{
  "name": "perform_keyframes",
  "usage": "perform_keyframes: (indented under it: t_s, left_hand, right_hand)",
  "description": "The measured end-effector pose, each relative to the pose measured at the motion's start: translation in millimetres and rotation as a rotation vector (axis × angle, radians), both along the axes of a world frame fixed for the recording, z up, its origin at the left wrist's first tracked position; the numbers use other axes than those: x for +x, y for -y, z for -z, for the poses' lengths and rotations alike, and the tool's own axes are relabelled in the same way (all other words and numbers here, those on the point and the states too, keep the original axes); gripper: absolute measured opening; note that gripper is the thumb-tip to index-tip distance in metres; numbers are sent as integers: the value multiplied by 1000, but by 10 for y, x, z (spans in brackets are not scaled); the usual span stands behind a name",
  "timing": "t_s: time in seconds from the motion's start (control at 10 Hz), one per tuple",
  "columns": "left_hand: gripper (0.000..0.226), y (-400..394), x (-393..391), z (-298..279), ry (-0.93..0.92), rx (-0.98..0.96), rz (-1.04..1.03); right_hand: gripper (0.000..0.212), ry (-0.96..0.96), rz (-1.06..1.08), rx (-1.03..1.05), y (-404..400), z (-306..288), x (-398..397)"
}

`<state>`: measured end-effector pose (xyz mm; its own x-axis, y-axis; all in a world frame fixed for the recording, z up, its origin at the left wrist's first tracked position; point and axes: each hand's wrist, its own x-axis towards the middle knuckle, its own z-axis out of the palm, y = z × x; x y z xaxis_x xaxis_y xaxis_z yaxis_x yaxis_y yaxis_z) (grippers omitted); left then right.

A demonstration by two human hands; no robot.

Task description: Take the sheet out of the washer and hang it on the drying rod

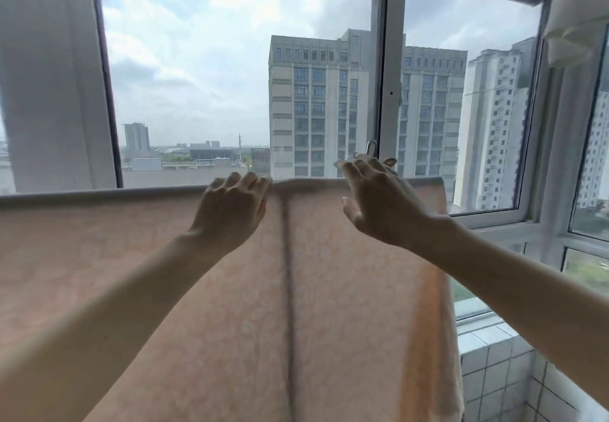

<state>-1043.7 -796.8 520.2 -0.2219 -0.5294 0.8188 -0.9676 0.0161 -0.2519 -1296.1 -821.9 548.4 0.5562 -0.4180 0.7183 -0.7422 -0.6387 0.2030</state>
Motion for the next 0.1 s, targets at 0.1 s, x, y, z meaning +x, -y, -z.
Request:
perform_keyframes:
  t_s: [0.1]
  left_hand:
    - [43,-313,326,101,19,-42,-82]
  right_hand:
    - [59,-24,23,71,-194,186,232]
